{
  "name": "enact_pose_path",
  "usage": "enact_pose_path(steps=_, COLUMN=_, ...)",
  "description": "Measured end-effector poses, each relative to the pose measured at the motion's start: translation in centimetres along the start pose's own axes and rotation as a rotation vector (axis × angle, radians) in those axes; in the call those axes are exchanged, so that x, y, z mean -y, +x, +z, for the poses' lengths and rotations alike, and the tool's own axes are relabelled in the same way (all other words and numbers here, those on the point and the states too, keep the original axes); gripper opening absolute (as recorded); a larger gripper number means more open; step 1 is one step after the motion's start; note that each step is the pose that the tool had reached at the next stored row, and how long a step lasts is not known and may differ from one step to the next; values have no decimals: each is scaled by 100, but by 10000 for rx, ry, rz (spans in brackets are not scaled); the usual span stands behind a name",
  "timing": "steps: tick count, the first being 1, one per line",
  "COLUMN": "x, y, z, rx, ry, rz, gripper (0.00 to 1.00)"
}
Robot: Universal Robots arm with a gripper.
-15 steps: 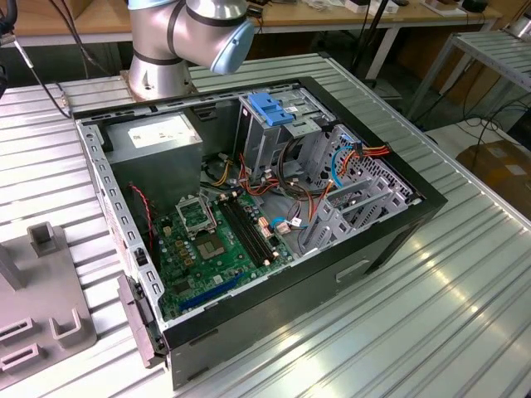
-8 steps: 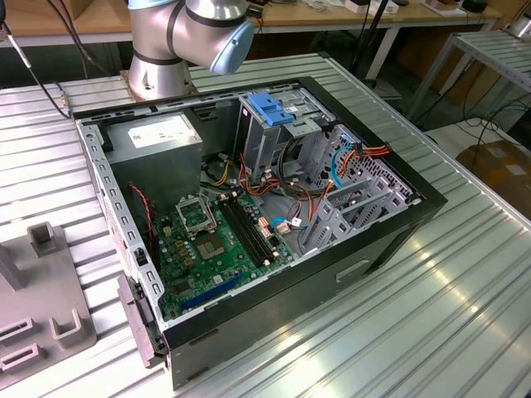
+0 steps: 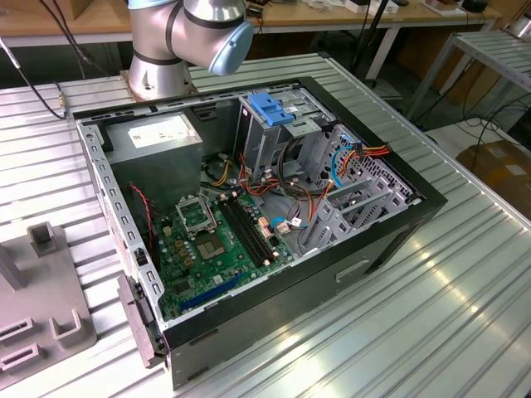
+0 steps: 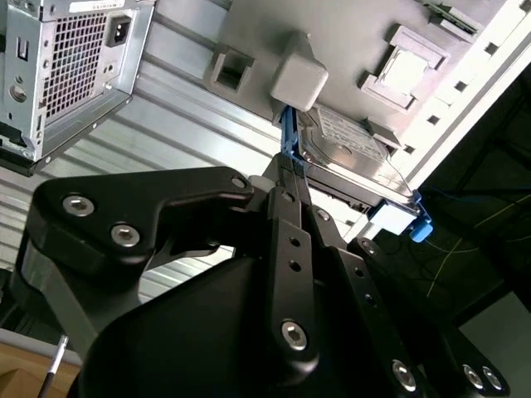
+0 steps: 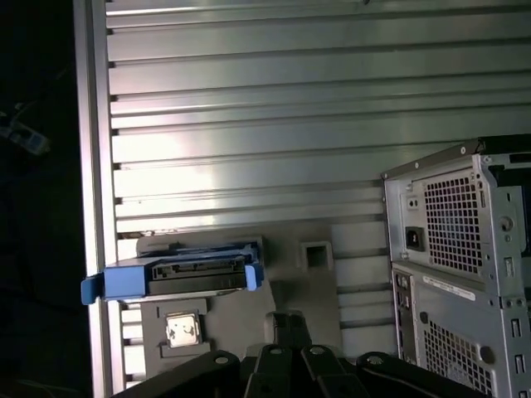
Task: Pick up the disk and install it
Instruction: 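Reach for the disk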
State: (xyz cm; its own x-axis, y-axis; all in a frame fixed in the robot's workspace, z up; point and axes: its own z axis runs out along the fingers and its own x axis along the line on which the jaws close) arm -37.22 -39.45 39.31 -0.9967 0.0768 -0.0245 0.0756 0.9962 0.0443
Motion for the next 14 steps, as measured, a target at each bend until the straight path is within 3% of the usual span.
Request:
enact_pose_path(steps=4, x=-9, y=125, z=-2, rx=0, ry=0, rz=-1, gripper=10)
enact_pose_path(steps=9, x=-18, y=407, z=-8, rx=0, ry=0, rz=-1, gripper=10)
enact_pose_path(steps=14, x=-23, y=583, z=-12, rx=0, ry=0, rz=0, gripper=10)
